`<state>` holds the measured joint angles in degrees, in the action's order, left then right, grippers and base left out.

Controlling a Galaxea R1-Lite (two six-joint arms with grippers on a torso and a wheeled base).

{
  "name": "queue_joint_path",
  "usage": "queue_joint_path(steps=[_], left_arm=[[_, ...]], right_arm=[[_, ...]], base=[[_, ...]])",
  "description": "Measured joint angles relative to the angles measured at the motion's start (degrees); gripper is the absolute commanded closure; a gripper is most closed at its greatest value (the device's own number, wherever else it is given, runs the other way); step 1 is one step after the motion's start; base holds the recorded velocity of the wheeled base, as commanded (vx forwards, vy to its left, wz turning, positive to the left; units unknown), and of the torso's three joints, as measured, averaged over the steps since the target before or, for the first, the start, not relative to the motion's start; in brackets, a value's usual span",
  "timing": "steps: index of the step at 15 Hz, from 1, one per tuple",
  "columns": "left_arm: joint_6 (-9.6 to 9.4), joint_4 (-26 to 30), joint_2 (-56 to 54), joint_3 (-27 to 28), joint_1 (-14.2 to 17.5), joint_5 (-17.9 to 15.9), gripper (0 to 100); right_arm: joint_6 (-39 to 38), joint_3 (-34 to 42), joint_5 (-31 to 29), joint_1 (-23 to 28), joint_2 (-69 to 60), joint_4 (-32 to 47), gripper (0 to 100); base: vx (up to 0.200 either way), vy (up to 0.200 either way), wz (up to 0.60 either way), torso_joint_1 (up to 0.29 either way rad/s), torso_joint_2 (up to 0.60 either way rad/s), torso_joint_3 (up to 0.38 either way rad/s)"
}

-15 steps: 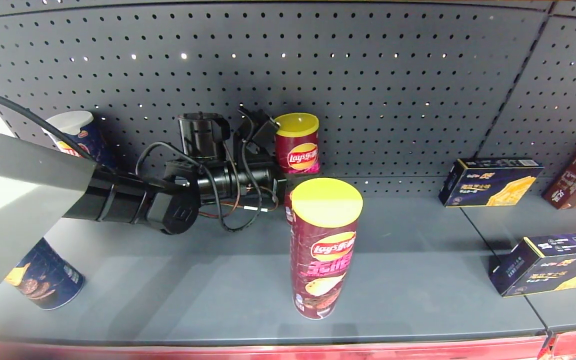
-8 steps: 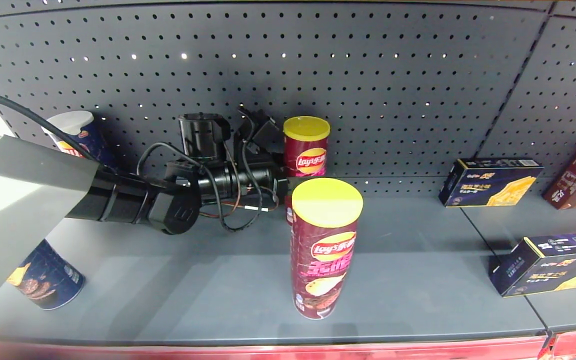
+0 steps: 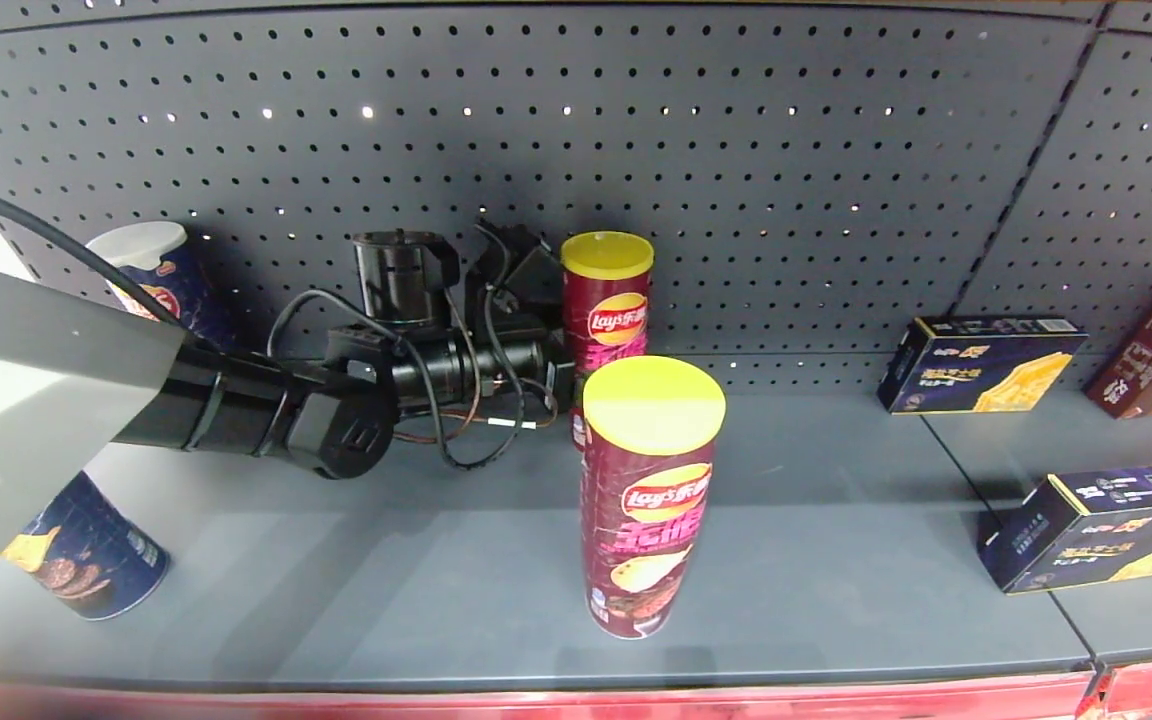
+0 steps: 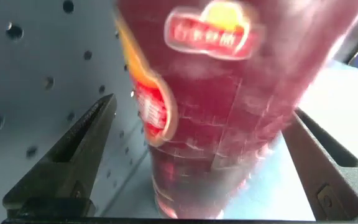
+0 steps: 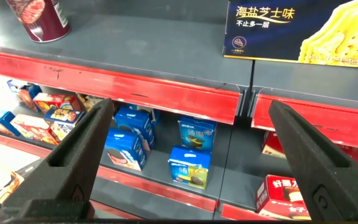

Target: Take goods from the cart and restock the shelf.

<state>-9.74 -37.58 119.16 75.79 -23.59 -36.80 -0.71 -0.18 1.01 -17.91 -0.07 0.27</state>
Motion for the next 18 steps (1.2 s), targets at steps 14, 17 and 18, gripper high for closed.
queue_joint_path(steps=[14, 17, 18], left_arm=[[-6.10, -8.62, -8.45, -18.68, -0.11, 19.18, 0], [-5.83, -8.59, -8.39, -18.38, 0.11, 19.63, 0], [-5.83, -8.62, -8.30, -18.24, 0.16, 19.65, 0]], right_arm=[[0.00, 0.00, 0.02, -0.02, 0.00, 0.00, 0], [0.02, 0.00, 0.02, -0.02, 0.00, 0.00, 0], [0.02, 0.00, 0.02, 0.00, 0.00, 0.00, 0]], base=[[0.000, 0.000, 0.00, 0.000, 0.00, 0.000], [0.000, 0.000, 0.00, 0.000, 0.00, 0.000], [0.000, 0.000, 0.00, 0.000, 0.00, 0.000]])
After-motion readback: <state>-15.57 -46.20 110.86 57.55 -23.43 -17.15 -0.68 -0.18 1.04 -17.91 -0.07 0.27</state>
